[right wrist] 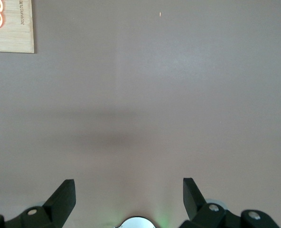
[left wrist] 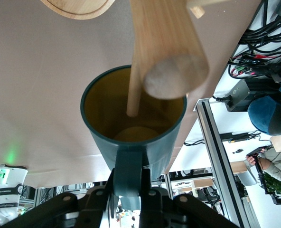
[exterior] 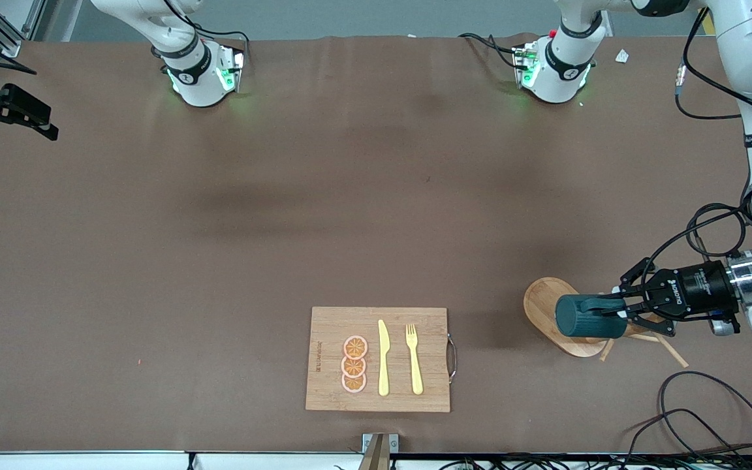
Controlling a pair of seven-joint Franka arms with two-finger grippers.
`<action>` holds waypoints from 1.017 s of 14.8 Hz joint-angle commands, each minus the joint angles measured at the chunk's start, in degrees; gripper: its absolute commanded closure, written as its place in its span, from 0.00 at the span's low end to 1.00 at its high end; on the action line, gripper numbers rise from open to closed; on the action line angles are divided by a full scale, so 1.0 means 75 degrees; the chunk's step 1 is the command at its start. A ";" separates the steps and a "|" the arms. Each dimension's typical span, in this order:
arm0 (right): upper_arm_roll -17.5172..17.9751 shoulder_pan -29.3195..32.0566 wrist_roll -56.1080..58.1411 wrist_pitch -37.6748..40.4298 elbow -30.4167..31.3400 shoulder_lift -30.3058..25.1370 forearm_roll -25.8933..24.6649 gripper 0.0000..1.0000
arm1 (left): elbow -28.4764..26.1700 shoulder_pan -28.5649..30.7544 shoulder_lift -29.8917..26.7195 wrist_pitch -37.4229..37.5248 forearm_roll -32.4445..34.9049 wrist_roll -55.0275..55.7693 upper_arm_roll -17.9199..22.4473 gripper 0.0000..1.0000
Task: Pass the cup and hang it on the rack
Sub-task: 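Align the mug opening onto a rack peg with the left gripper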
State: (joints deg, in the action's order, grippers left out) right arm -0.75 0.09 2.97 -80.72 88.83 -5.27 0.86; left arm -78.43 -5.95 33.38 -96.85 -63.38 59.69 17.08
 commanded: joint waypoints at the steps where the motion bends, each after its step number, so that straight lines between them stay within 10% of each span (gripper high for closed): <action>1: 0.0041 0.0058 0.0085 0.0040 -0.0031 0.0000 -0.0033 0.00 | 0.0121 0.0230 0.0120 0.0245 -0.0150 -0.0235 -0.0028 1.00; 15: 0.0041 0.0035 0.0085 0.0040 -0.0031 0.0000 -0.0033 0.00 | 0.0144 0.0617 0.0331 0.0562 -0.0385 -0.0774 -0.0040 0.99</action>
State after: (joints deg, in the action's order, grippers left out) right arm -0.75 0.09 2.97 -80.72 88.83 -5.27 0.86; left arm -78.40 -1.80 35.17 -93.74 -64.79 54.91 17.06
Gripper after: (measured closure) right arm 0.000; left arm 0.789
